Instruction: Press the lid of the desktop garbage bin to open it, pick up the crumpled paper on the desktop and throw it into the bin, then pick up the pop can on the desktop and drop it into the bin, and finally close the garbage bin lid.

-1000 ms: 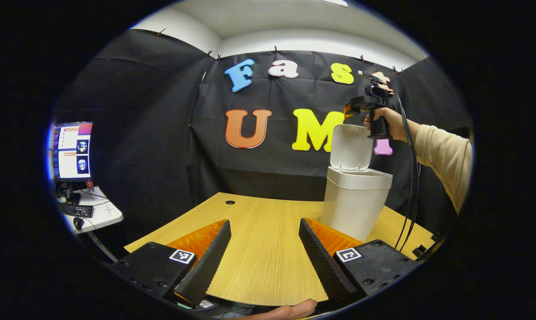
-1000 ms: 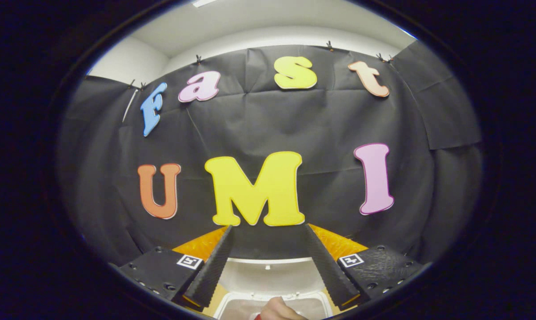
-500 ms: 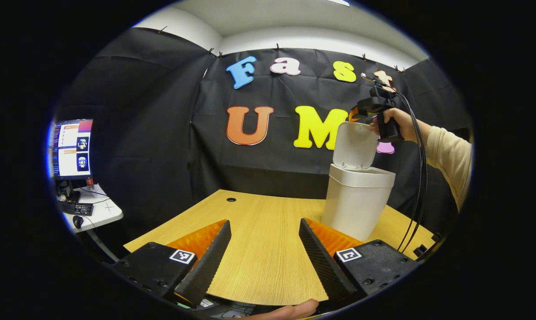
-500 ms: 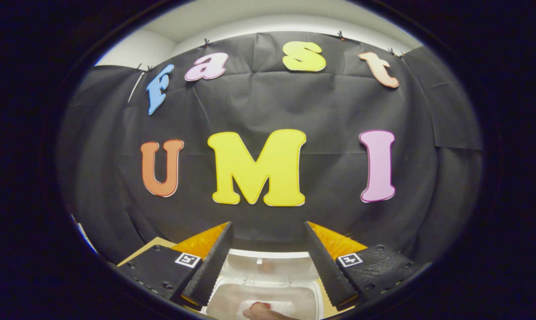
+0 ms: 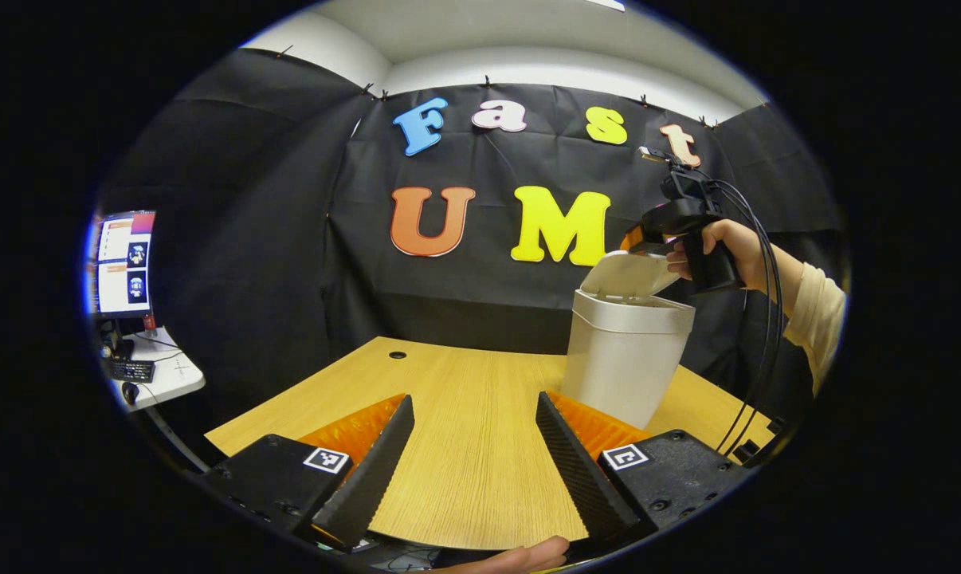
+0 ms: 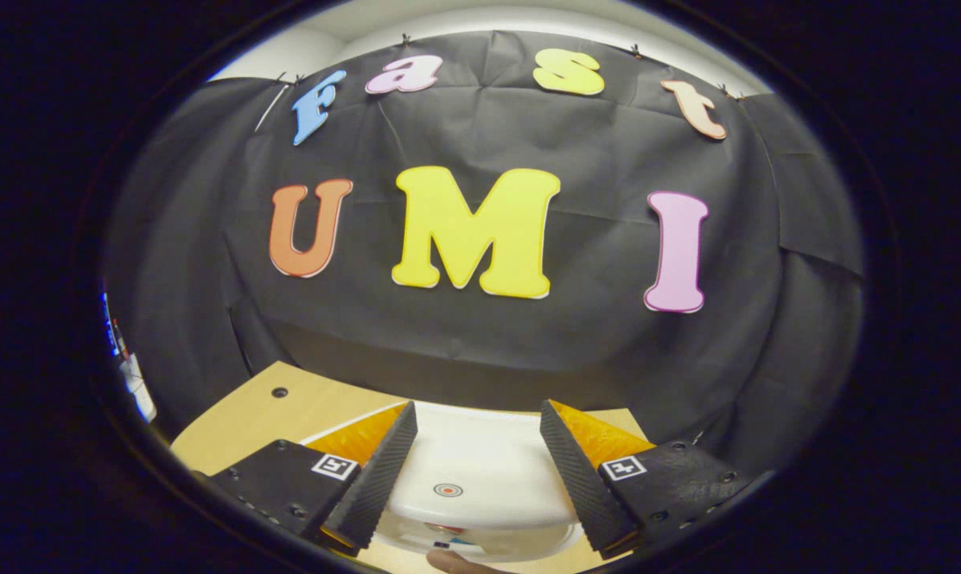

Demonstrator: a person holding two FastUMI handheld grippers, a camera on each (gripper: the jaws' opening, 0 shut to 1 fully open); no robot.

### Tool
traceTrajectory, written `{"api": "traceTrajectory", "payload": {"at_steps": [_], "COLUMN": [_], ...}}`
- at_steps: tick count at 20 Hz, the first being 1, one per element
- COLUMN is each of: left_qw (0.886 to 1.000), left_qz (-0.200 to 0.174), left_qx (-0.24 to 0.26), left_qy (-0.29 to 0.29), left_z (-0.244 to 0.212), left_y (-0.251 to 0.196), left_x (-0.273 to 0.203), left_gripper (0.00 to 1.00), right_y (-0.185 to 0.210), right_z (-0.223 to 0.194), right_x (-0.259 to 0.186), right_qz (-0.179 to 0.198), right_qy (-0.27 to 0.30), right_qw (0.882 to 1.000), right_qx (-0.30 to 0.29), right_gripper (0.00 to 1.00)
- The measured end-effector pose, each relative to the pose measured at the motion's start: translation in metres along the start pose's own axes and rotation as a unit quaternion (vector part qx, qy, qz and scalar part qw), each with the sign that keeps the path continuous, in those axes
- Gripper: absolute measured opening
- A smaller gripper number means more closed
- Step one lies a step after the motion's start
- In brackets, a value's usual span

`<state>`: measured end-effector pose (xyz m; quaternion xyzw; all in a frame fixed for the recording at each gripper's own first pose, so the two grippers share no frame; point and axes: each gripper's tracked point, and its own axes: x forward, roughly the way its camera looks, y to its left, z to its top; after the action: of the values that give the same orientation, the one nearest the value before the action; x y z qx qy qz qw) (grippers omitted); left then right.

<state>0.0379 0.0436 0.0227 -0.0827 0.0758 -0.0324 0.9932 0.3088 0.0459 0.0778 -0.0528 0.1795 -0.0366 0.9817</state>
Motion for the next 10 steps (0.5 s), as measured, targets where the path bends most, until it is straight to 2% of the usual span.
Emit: {"api": "traceTrajectory", "payload": {"at_steps": [2,3,6,10], "left_qw": [1.0,1.0,1.0,1.0], "left_qz": [-0.006,-0.008,-0.01,-0.004], "left_qx": [-0.005,-0.008,-0.005,0.001], "left_qy": [0.003,0.012,0.017,0.022], "left_z": [-0.004,-0.008,-0.011,-0.014], "left_y": [-0.009,-0.011,-0.013,-0.009], "left_x": [0.003,0.005,0.007,0.009], "left_gripper": [0.99,0.99,0.99,0.99], "right_y": [0.003,0.003,0.005,-0.004], "right_z": [-0.023,-0.025,-0.03,-0.053], "right_x": [0.0,0.0,-0.005,-0.02], "right_qz": [0.003,0.003,-0.002,-0.01], "right_qy": [0.031,0.036,0.04,0.036], "right_qw": [0.999,0.999,0.999,0.999], "right_qx": [0.016,0.005,-0.016,0.008], "right_gripper": [0.96,0.95,0.99,0.97]}}
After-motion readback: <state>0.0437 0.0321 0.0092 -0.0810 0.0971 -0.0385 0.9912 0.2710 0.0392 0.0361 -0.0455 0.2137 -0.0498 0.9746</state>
